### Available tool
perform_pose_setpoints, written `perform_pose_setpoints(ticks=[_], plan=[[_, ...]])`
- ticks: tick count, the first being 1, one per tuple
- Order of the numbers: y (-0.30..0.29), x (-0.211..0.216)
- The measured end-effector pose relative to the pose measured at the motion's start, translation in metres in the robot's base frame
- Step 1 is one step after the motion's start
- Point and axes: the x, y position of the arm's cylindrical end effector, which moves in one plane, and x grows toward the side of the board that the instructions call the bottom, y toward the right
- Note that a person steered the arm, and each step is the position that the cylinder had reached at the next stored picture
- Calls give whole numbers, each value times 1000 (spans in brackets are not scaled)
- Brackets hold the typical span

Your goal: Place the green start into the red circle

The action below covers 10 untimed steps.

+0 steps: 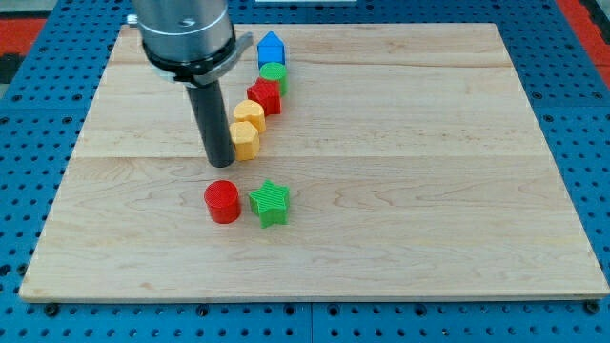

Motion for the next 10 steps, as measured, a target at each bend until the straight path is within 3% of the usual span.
perform_pose_setpoints(ticks=[1, 2, 3, 4, 5, 6, 8, 10], plan=[[11, 4], [-66, 21], [-86, -31], [-69, -64], [-7, -59], [7, -59], [-24, -34], [-11, -18]])
